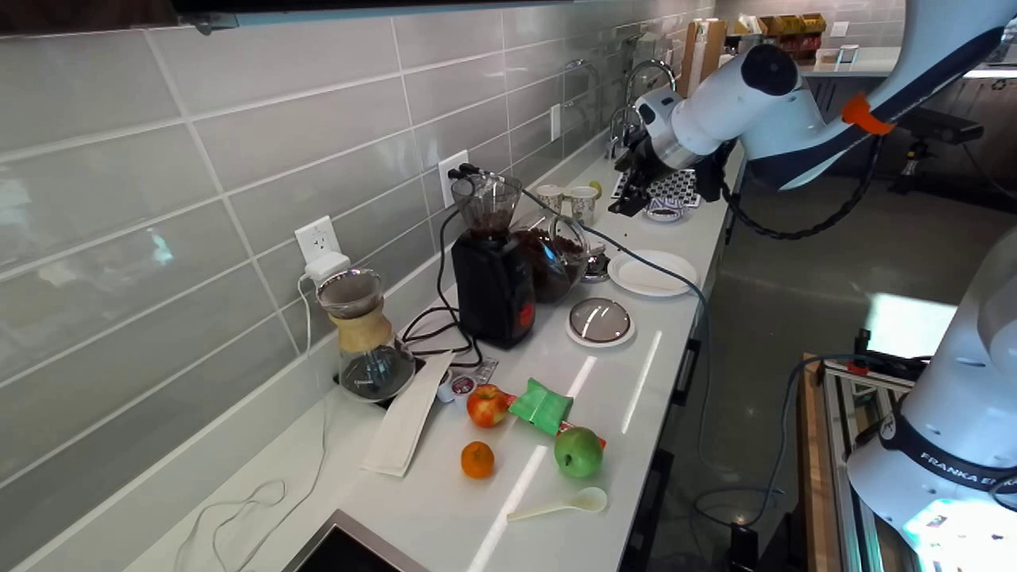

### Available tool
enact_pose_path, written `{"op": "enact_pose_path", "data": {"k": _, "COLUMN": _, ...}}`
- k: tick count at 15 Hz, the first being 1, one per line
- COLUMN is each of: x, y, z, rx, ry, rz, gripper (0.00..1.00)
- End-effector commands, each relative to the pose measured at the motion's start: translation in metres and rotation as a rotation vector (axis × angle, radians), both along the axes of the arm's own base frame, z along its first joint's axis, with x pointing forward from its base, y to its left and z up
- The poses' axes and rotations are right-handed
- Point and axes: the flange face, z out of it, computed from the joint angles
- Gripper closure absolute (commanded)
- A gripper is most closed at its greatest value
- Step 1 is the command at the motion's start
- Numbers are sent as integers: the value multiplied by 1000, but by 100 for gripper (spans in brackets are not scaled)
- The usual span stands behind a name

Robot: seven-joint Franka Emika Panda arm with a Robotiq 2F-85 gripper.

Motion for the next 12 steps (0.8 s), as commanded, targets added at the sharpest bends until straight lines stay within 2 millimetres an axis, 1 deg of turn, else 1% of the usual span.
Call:
{"op": "enact_pose_path", "data": {"k": 1, "x": -23, "y": -10, "z": 1, "rx": 159, "ry": -82, "rz": 26, "gripper": 0}}
{"op": "enact_pose_path", "data": {"k": 2, "x": -28, "y": -13, "z": 0, "rx": 190, "ry": -96, "rz": 33, "gripper": 0}}
{"op": "enact_pose_path", "data": {"k": 5, "x": -38, "y": -18, "z": -13, "rx": 261, "ry": -116, "rz": 36, "gripper": 0}}
{"op": "enact_pose_path", "data": {"k": 6, "x": -38, "y": -16, "z": -19, "rx": 310, "ry": -111, "rz": 19, "gripper": 0}}
{"op": "enact_pose_path", "data": {"k": 8, "x": -39, "y": -11, "z": -41, "rx": 395, "ry": -89, "rz": -46, "gripper": 0}}
{"op": "enact_pose_path", "data": {"k": 9, "x": -39, "y": -10, "z": -48, "rx": 418, "ry": -80, "rz": -93, "gripper": 0}}
{"op": "enact_pose_path", "data": {"k": 12, "x": -40, "y": -4, "z": -68, "rx": 493, "ry": -55, "rz": -160, "gripper": 0}}
